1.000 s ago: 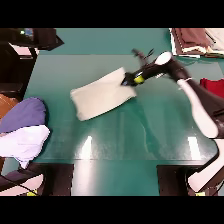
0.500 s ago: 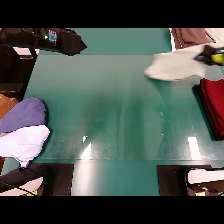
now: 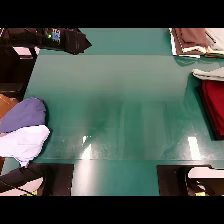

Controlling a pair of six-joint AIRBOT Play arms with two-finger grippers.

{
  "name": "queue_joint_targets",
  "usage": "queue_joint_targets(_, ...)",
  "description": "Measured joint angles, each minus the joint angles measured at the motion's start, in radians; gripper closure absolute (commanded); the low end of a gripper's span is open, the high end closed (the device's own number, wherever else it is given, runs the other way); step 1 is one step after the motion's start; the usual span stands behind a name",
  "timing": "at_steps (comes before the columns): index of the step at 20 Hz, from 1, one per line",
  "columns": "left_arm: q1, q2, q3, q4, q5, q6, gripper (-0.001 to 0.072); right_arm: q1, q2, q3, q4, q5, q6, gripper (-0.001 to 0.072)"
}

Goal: Fold the shirts.

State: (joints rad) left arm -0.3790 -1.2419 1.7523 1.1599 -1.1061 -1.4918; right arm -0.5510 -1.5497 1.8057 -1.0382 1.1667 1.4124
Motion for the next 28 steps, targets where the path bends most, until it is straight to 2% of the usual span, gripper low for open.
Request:
queue_joint_targets(8,-0.001,0.0,0.0,-0.001,0.004,0.0,0.068,-0.026,0.026,0.187,-0.003,0.08,0.0,0.0688)
queue_joint_targets(13,-0.001,0.0,0.0,-0.001,-0.001,0.003,0.0681,-0.098,0.113,0.051,-0.012,0.165,0.0,0.0688)
queue_joint_targets(16,-0.001,0.0,0.0,0.0,-0.001,0.005,0.0681,-0.156,0.173,-0.074,-0.078,0.233,0.0,0.0686)
queue_joint_targets(17,-0.001,0.0,0.0,0.0,-0.001,0.005,0.068,-0.174,0.194,-0.12,-0.11,0.249,0.001,0.0662)
queue_joint_targets(19,-0.001,0.0,0.0,0.0,-0.002,0.008,0.068,-0.211,0.236,-0.225,-0.188,0.274,0.002,0.0413)
queue_joint_targets(20,-0.001,0.0,0.0,0.0,-0.002,0.01,0.068,-0.228,0.254,-0.273,-0.213,0.28,0.002,0.0254)
queue_joint_targets(21,-0.001,0.0,0.0,0.0,-0.003,0.014,0.068,-0.245,0.271,-0.322,-0.233,0.285,0.002,0.0151)
queue_joint_targets(24,-0.001,0.0,0.0,0.0,-0.005,0.023,0.068,-0.281,0.304,-0.415,-0.267,0.294,0.002,0.0136)
queue_joint_targets(28,-0.001,0.0,0.0,-0.001,-0.005,0.024,0.068,-0.236,0.325,-0.394,-0.242,0.299,0.002,0.0136)
